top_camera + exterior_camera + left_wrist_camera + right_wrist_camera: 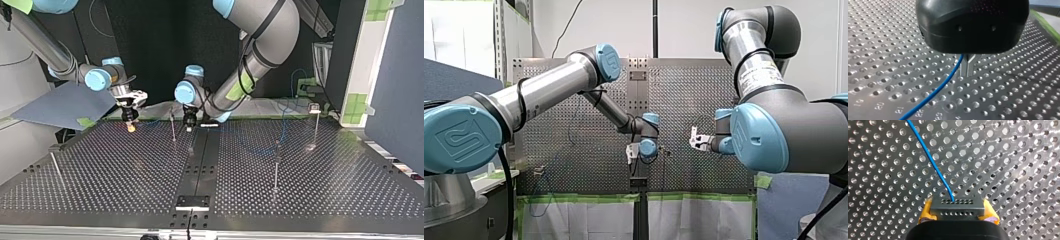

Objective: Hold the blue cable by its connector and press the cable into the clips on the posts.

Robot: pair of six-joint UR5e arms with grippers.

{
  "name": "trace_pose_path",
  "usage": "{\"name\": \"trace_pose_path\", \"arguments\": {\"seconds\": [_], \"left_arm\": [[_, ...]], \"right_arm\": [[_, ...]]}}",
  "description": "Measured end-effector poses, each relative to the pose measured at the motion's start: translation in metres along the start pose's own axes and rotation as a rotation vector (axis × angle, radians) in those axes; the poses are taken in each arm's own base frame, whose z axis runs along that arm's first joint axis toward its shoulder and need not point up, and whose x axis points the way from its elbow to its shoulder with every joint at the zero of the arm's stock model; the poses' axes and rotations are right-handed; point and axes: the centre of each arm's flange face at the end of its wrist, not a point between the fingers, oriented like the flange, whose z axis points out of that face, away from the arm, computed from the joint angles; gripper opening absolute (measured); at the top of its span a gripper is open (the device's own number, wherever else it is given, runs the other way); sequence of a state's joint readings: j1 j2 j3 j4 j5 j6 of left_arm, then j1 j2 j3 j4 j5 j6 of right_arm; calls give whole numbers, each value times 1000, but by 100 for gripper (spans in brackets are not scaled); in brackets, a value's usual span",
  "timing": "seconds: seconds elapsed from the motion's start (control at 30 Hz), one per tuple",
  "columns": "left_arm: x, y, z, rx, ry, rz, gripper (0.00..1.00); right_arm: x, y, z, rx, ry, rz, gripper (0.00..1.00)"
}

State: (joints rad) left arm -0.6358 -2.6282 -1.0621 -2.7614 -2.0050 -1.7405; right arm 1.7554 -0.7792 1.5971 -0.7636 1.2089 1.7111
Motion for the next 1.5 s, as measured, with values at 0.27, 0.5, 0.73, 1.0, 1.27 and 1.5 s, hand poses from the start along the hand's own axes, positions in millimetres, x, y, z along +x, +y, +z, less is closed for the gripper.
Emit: {"name": "trace_pose_path", "arguments": {"seconds": [0.27, 0.5, 0.73, 1.0, 1.27, 1.5], "left_arm": [[-12, -5, 6, 2, -25, -12, 0], [-14, -3, 7, -6, -24, -9, 0], [-13, -2, 6, -10, -10, 13, 35], [-9, 0, -1, -33, 33, 99, 100], [-6, 5, -9, -88, 76, 151, 100], [-23, -2, -22, -103, 102, 168, 100]], "right_arm": [[4, 2, 4, 1, 9, 4, 0], [9, 2, 9, 4, 16, 7, 0], [10, 2, 11, 9, 14, 8, 0], [9, 1, 10, 16, 8, 9, 0], [8, -1, 10, 23, 2, 12, 0], [8, -1, 9, 27, -4, 14, 0]]}}
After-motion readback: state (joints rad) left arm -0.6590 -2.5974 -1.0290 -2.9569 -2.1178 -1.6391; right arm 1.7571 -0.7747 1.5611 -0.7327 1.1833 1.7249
